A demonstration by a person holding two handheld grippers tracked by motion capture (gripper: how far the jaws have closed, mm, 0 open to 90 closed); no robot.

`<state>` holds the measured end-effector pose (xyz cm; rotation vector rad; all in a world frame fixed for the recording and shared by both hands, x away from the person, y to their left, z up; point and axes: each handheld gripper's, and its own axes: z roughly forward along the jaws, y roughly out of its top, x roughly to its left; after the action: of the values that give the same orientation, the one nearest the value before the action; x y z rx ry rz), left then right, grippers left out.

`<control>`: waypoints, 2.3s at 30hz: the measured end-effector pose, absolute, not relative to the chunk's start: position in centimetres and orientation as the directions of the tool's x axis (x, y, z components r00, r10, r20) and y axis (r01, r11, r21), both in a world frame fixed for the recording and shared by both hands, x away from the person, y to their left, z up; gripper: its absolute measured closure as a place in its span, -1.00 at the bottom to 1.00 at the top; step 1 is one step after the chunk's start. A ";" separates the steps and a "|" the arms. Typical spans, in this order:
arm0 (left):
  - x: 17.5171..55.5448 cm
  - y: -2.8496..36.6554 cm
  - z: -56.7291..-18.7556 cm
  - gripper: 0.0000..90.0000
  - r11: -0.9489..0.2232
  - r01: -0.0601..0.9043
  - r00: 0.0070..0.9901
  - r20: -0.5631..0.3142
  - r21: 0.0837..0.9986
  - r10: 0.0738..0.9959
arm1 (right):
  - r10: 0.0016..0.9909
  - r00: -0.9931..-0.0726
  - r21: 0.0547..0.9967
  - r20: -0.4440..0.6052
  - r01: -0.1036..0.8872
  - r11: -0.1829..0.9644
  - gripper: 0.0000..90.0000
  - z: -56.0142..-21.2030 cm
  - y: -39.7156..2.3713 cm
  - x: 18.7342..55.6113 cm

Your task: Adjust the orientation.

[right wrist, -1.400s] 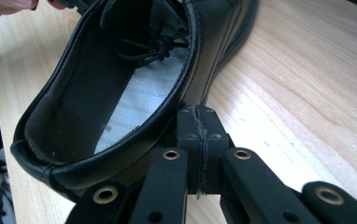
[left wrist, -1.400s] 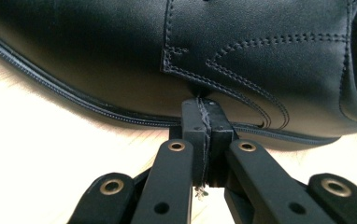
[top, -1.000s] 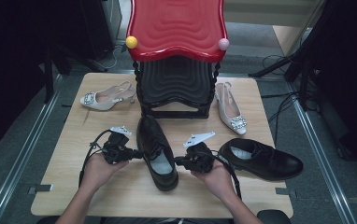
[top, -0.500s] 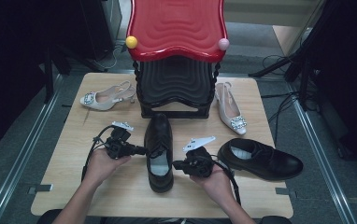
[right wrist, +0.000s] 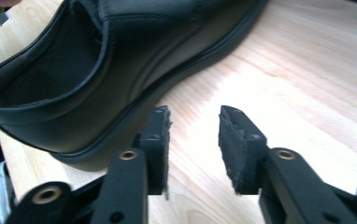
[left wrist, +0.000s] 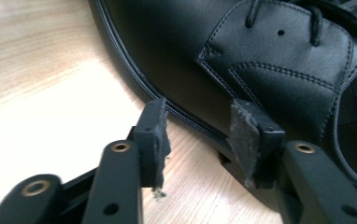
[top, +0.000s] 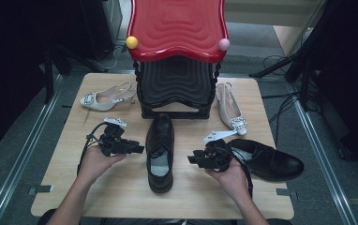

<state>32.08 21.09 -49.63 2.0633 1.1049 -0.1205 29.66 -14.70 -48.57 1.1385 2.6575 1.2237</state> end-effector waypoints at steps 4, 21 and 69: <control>31.9 21.0 -49.5 0.01 -0.319 0.730 0.627 -0.408 0.604 0.664 | 0.630 -0.732 0.658 0.258 0.611 0.440 0.34 -48.4 -15.3 29.8; 31.4 20.1 -48.0 -0.11 -0.385 0.688 0.672 -0.340 0.615 0.658 | 0.705 -0.658 0.669 0.264 0.651 0.358 0.97 -46.0 -20.2 30.3; 31.5 20.5 -47.5 -0.16 -0.389 0.659 0.688 -0.307 0.644 0.657 | 0.795 -0.541 0.587 0.275 0.749 0.306 1.00 -47.5 -24.8 31.3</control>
<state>31.54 20.49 -47.51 2.1209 1.0053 -0.0026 31.27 -24.79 -47.50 1.4709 2.4851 1.0584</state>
